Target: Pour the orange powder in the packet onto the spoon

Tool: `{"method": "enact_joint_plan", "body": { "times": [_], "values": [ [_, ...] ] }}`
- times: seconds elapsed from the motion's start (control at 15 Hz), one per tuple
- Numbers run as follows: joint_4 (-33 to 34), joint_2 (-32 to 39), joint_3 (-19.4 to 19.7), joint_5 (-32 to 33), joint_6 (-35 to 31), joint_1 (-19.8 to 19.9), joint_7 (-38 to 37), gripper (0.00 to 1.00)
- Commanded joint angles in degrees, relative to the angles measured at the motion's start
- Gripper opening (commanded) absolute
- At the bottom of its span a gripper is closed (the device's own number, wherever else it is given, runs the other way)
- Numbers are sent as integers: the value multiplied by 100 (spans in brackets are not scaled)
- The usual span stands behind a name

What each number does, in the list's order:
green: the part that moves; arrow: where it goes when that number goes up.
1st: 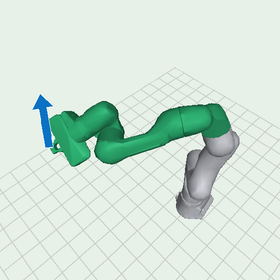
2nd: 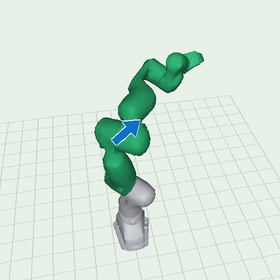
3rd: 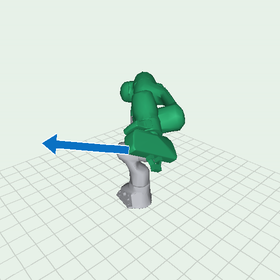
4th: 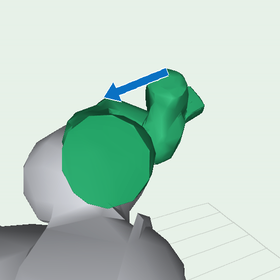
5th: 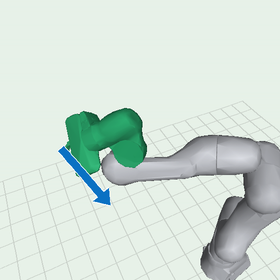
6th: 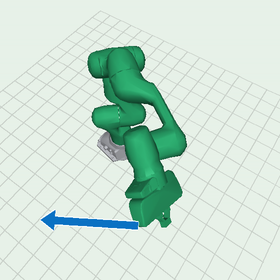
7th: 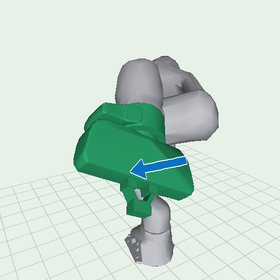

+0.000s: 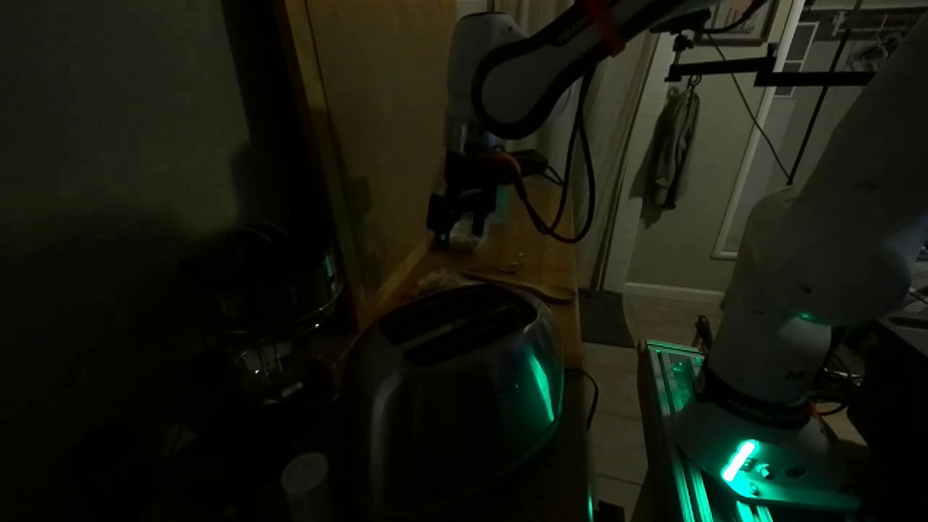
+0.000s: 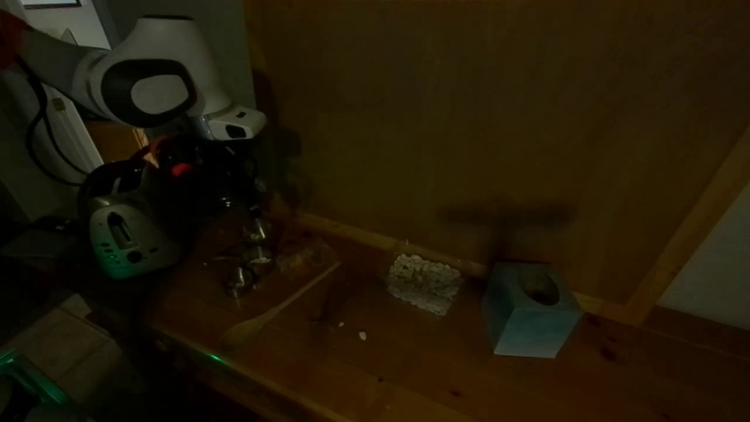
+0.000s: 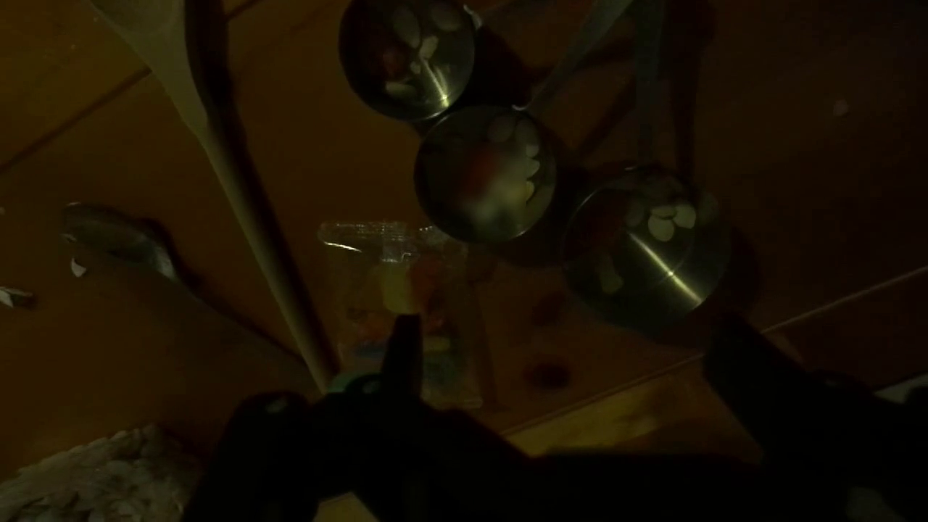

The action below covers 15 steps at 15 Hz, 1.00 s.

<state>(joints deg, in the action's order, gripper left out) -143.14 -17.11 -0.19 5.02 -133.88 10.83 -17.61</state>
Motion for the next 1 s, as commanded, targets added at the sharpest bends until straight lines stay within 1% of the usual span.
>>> {"method": "enact_joint_plan", "body": {
  "times": [0.0,0.07,0.2,0.33,0.47,0.6,0.8,0.93],
  "values": [
    [145,283,97,95,-39,14,-214,100],
    [250,477,174,31,-32,35,-183,100],
    [348,817,389,-103,-179,16,125,100],
    [439,1108,590,-241,-295,-46,581,100],
    [554,1394,726,-359,-599,-78,1022,100],
    [671,1663,800,-518,-850,-87,1335,100],
    [806,2019,830,-652,-1061,-68,1463,100],
    [871,2189,842,-610,-1191,-55,1460,100]
  ]
}}
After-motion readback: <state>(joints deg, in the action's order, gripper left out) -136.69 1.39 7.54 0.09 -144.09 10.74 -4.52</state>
